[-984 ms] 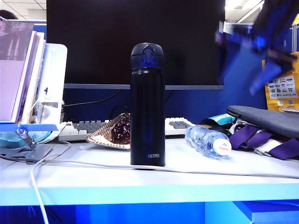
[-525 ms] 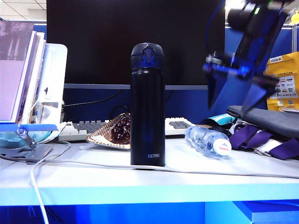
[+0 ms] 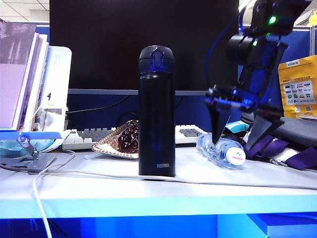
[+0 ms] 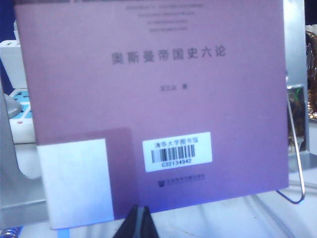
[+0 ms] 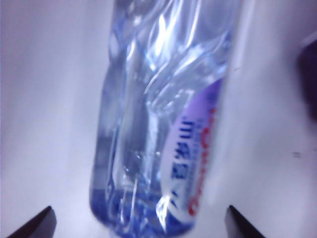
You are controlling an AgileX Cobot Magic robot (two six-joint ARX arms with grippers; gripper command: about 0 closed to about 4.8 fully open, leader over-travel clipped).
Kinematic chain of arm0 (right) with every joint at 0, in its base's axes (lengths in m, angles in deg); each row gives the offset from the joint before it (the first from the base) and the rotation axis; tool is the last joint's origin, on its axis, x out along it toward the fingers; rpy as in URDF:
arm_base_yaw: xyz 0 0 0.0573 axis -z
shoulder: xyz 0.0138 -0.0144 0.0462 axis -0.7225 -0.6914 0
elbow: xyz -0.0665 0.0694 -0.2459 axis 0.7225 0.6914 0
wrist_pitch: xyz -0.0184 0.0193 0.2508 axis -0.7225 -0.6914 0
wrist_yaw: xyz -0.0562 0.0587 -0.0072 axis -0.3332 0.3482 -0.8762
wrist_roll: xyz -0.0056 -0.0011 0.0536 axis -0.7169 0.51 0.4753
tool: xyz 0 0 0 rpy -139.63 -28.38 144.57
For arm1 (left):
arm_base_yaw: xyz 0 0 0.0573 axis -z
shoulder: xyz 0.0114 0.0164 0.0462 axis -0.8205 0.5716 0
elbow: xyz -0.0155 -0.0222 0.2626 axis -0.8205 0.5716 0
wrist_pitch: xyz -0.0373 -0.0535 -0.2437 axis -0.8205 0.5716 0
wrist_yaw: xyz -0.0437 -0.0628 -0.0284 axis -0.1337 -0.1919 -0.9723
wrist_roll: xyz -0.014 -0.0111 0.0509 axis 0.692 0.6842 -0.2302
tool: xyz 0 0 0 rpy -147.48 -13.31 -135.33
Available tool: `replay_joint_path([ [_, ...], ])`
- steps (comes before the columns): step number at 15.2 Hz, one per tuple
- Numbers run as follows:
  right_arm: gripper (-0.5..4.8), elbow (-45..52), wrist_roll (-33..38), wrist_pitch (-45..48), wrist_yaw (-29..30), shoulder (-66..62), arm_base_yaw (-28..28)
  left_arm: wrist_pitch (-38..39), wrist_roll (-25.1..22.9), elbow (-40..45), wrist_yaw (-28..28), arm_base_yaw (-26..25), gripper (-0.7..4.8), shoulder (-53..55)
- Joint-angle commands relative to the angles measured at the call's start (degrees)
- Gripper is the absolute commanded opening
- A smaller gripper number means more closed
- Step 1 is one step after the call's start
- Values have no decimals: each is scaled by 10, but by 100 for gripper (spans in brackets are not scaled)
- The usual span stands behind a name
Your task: Pick up the mineral water bottle and place it vertically to the right of the black thermos cup.
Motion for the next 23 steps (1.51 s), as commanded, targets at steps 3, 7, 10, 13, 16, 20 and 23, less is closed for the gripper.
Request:
replay_joint_path([
  [3,479,-3,-2,31,-3,-14,0,7,0,0,2,-1,-5,-2],
  [7,479,-92,-23,-73,-5,-83,0,7,0,0,2,-1,-5,-2],
  [10,479,-132,-30,-100,-16,-109,-1,7,0,0,2,-1,-5,-2],
  [13,479,-132,-30,-100,-26,-109,-1,7,0,0,2,-1,-5,-2],
  [16,417,-132,-30,-103,-26,-109,-9,7,0,0,2,-1,-5,-2],
  [20,363,-136,-32,-105,-26,-108,-21,7,0,0,2,-1,-5,-2],
  [23,363,-203,-41,-154,-65,-108,-21,7,0,0,2,-1,-5,-2],
])
